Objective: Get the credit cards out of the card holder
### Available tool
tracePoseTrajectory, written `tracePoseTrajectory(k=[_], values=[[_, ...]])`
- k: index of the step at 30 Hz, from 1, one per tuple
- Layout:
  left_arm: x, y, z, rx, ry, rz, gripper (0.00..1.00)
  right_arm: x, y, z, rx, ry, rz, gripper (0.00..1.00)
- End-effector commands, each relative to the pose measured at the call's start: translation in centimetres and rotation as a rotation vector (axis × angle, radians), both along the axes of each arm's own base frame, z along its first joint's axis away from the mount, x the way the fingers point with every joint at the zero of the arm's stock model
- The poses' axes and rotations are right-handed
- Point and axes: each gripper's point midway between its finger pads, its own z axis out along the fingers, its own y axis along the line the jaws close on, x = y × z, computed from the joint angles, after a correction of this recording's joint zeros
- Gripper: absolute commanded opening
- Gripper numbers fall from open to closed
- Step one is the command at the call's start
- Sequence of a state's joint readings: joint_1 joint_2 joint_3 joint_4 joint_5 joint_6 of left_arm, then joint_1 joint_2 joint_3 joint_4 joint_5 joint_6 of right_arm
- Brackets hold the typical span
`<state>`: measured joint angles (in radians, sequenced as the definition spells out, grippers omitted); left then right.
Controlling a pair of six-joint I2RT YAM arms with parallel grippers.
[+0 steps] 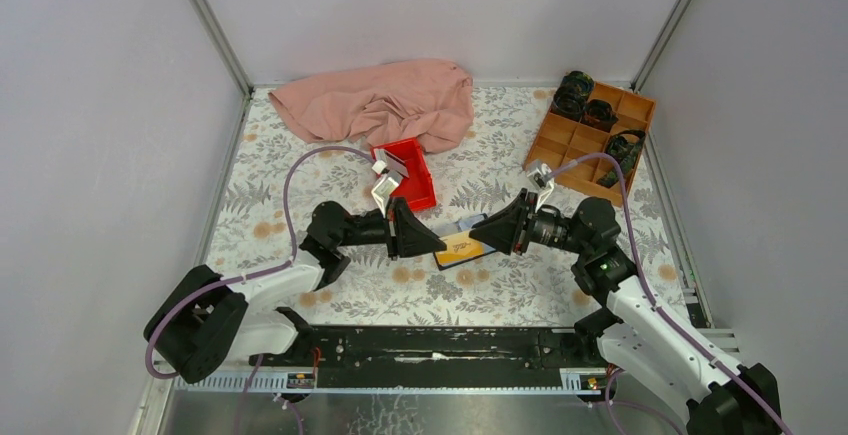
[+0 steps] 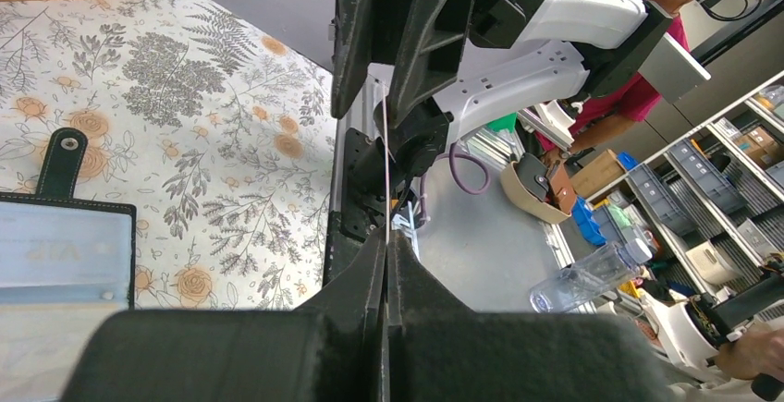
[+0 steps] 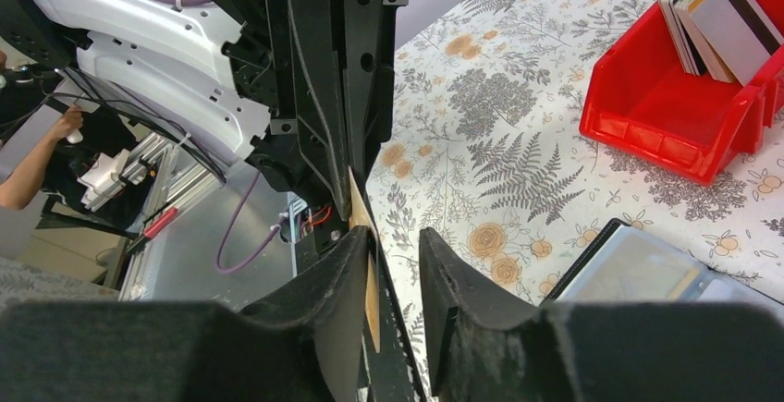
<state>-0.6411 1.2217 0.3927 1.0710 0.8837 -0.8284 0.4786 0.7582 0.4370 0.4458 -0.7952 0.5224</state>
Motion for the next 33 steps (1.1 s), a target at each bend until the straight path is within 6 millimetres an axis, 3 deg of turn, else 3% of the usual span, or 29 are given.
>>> tracePoseTrajectory(k=[1, 5, 8, 10, 19, 24, 28, 32, 33], values=[[-0.6, 0.0, 1.8, -0.048, -0.062, -0.026, 0.00, -0.2, 0.1, 2.2, 0.024, -0.081, 0.021, 0.29], [-0.5, 0.0, 1.9, -0.050, -0.061, -0.020, 0.00, -0.6, 0.4, 2.4, 0.047, -0.067, 0.051, 0.01], [-0.1, -0.1, 2.1, -0.059, -0.068, -0.002, 0.31, -1.3, 0.5, 3.7, 0.112, -0.075, 0.087, 0.00], [0.0, 0.0, 2.4, -0.076, -0.074, 0.014, 0.42, -0.9, 0.6, 4.0, 0.118, -0.078, 0.076, 0.00], [-0.3, 0.9, 2.9, -0.147, -0.085, 0.063, 0.45, 0.2, 0.6, 4.1, 0.143, -0.061, 0.024, 0.00], [-0.7, 1.1, 3.0, -0.171, -0.090, 0.056, 0.36, 0.6, 0.6, 4.6, 0.152, -0.068, 0.004, 0.00], [-0.6, 1.1, 3.0, -0.178, -0.088, 0.061, 0.01, 0.6, 0.7, 4.5, 0.149, -0.067, 0.009, 0.00], [0.3, 0.9, 2.7, -0.155, -0.057, 0.101, 0.00, 0.8, 0.6, 4.2, 0.145, -0.053, -0.004, 0.00], [1.0, 0.8, 2.6, -0.135, -0.041, 0.125, 0.00, 1.2, 0.5, 4.1, 0.141, -0.049, -0.029, 0.11]])
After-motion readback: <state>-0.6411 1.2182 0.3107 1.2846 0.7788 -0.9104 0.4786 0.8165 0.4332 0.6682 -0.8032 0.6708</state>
